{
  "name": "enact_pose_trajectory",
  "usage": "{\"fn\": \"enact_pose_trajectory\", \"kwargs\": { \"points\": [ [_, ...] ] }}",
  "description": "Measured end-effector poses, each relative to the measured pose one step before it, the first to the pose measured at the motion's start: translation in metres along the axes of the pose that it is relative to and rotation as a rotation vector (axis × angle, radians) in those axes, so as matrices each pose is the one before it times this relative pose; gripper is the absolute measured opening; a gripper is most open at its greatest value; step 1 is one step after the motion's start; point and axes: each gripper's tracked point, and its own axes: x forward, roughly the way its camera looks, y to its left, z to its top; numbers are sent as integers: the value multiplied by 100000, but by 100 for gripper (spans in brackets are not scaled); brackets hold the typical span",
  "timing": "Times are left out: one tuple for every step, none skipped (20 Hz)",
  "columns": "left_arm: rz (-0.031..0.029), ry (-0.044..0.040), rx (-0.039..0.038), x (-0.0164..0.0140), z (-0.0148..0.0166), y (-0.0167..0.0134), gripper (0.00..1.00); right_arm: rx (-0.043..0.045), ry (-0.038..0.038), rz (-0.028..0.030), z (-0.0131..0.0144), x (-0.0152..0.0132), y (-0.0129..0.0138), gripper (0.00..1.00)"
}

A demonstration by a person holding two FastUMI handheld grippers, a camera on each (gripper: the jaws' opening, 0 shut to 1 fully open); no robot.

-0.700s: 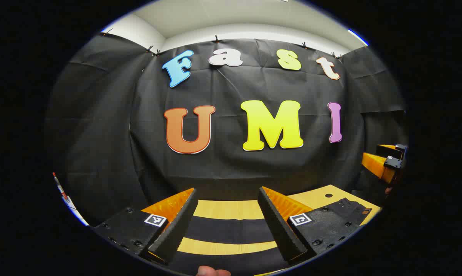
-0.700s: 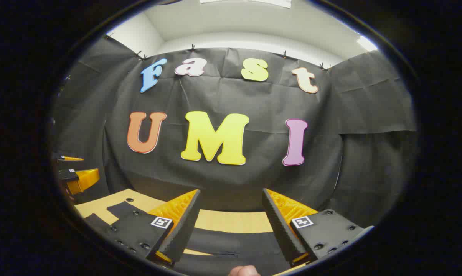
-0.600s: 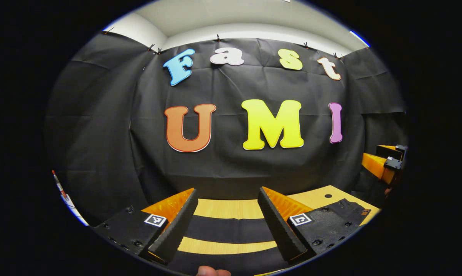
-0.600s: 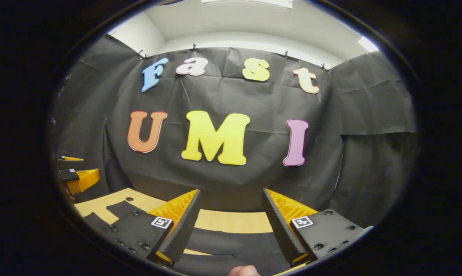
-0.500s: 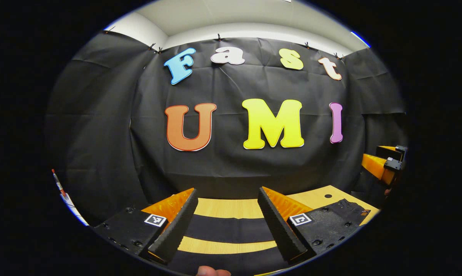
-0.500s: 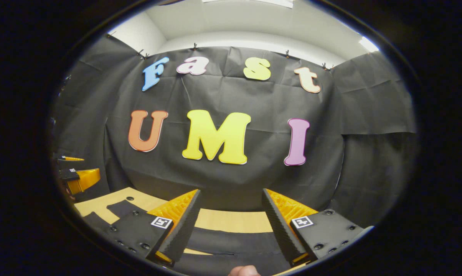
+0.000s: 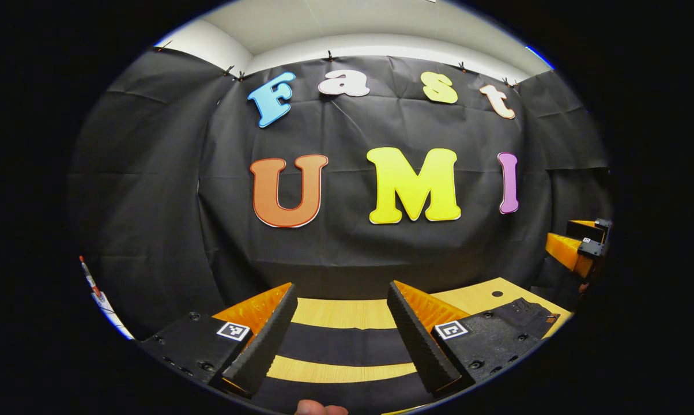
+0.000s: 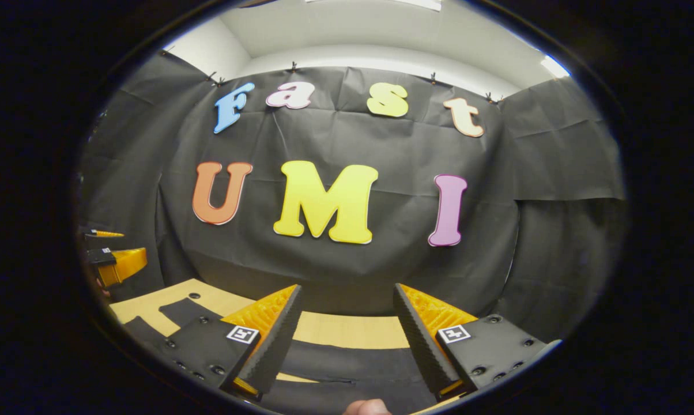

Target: Grasp the waist and the cuffs of the jeans and fold them to make the two legs overlap; first hold the waist and fold one-third of the jeans toward the cuffs, then hold the cuffs and fold the remaining one-third in the same direction to finish folding.

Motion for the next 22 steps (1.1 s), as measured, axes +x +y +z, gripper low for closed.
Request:
{"fn": "enact_pose_trajectory", "kwargs": {
  "points": [
    [119, 270, -169, 28, -40, 43, 100, -15, 161, -160, -103, 61, -138, 95],
    [106, 249, -73, 88, -147, 93, 100, 26, 47, -379, -47, 41, -286, 95],
    [341, 215, -5, -4, -63, 53, 100, 129, 385, -211, -72, 30, -175, 96],
    [336, 138, -165, 25, -101, 87, 100, 130, 426, -317, -218, 39, -270, 96],
    [184, 379, 19, -6, -92, 44, 100, -49, 169, -253, -24, 2, -256, 96],
    [887, 79, 930, 24, -155, 230, 100, -85, -3, -315, -52, 119, -337, 95],
    [724, -23, 1131, 18, -136, 256, 100, -76, 424, -377, -72, 50, -379, 95],
    [773, 485, 170, -33, -313, 335, 100, -55, 573, -398, -422, -78, -611, 95],
    [959, 1365, -756, -136, -460, 588, 100, -77, 1535, -856, -487, 91, -791, 95],
    [2022, 2169, -1272, -188, -927, 886, 100, 332, 1870, -1674, -772, 86, -1197, 96],
    [2469, 2359, -765, -79, -858, 1102, 100, 690, 2275, -2511, -812, 137, -1510, 95],
    [2824, 2565, -304, 14, -992, 1137, 100, 258, 2195, -3360, -906, 101, -1939, 95],
    [2927, 2498, -59, -130, -1032, 1377, 100, -180, 1936, -3288, -774, 125, -1889, 97],
    [2937, 2288, 26, -150, -960, 1538, 100, -452, 2009, -3203, -829, 247, -1894, 97],
    [2669, 2376, -76, -285, -926, 1388, 100, -583, 1949, -2777, -860, 32, -1884, 97],
    [2297, 2232, -577, -83, -975, 1348, 100, -68, 2379, -2115, -1024, -13, -1869, 95],
    [2285, 3594, -1987, -235, -1311, 1487, 100, 1227, 3313, -1236, -1211, -28, -1612, 97],
    [1897, 4752, -3411, -159, -1551, 1406, 100, 3118, 3877, -801, -1203, -43, -1449, 95],
    [1724, 5701, -4360, -232, -2018, 1452, 100, 4153, 4812, -910, -1476, 213, -1383, 95],
    [1913, 6305, -5557, -312, -2055, 1468, 100, 4583, 5476, -853, -1750, 171, -1432, 97],
    [1822, 6167, -6460, -419, -1962, 1433, 100, 4666, 5705, -462, -1755, 226, -1304, 97],
    [1824, 6133, -7056, -56, -2142, 1239, 100, 4900, 5628, -54, -1877, 312, -1393, 96]
  ]
}}
